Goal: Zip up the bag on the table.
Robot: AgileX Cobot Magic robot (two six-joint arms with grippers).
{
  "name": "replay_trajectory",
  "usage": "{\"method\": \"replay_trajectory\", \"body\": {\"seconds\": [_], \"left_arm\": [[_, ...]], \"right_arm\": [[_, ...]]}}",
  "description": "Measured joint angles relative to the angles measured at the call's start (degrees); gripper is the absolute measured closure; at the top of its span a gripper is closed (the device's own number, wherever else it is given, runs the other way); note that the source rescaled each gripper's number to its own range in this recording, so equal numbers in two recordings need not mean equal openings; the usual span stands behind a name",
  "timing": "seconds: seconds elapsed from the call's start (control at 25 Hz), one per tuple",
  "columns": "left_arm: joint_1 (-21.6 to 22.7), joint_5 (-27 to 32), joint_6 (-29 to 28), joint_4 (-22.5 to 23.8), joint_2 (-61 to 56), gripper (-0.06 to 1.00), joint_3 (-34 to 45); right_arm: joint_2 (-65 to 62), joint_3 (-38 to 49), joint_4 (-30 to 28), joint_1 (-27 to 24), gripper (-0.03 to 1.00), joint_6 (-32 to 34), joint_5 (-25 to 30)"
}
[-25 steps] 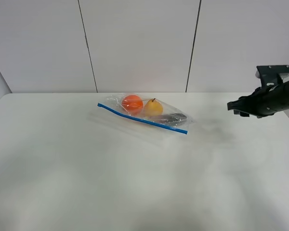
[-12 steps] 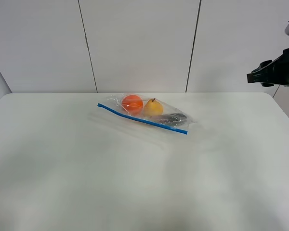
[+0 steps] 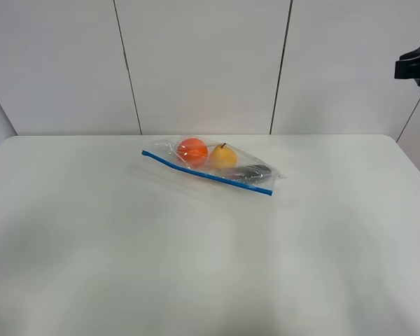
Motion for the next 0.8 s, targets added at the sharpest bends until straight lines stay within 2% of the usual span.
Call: {"method": "replay_trajectory", "body": {"seconds": [0.16,0.52,0.64,0.8], "left_arm": [[0.0,0.0,0.0,0.0,0.0,0.15,0.0],[0.0,0.0,0.0,0.0,0.0,0.15,0.0],[0.0,0.0,0.0,0.0,0.0,0.15,0.0],[0.0,0.0,0.0,0.0,0.0,0.15,0.0]], "right_arm": [[-5.1,0.0,0.2,0.0,0.28,2.7,4.4],[-14.7,0.0,0.7,0.0,0.28,17.0,15.1],[-16.2,0.0,0.3,0.0,0.28,17.2,18.9],[-17.4,0.0,-1.5,0.0,0.28,14.1,23.0]]}}
